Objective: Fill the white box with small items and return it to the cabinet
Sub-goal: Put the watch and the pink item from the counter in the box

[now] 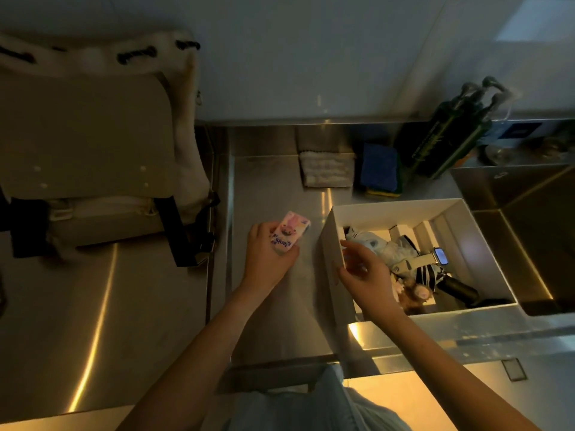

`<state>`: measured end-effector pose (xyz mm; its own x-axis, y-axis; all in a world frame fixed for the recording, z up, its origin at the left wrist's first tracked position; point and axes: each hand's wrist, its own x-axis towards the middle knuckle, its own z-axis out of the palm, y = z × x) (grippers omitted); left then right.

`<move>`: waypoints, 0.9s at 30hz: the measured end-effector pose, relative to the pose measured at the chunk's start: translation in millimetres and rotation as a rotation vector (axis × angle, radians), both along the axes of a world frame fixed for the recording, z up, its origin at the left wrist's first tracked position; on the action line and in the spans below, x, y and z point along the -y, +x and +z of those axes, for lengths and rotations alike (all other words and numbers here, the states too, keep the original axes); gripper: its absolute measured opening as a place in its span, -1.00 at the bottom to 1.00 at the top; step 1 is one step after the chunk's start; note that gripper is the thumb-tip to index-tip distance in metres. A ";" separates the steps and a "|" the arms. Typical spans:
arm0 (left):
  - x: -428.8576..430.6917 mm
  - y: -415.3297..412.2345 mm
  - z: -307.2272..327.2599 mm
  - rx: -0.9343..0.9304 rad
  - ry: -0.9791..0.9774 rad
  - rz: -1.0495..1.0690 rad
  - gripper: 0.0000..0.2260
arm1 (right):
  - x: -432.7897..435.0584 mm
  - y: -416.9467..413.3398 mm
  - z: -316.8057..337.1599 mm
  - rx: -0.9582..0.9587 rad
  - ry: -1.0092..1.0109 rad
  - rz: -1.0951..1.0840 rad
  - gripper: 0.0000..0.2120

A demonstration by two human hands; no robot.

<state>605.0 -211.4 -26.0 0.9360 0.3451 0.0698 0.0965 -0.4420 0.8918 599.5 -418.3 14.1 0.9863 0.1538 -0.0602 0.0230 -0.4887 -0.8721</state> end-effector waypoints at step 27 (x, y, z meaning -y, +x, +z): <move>193.2 39.7 33.4 -0.068 0.448 -0.358 -0.50 | 187.1 37.8 24.3 0.056 0.111 -0.188 -0.71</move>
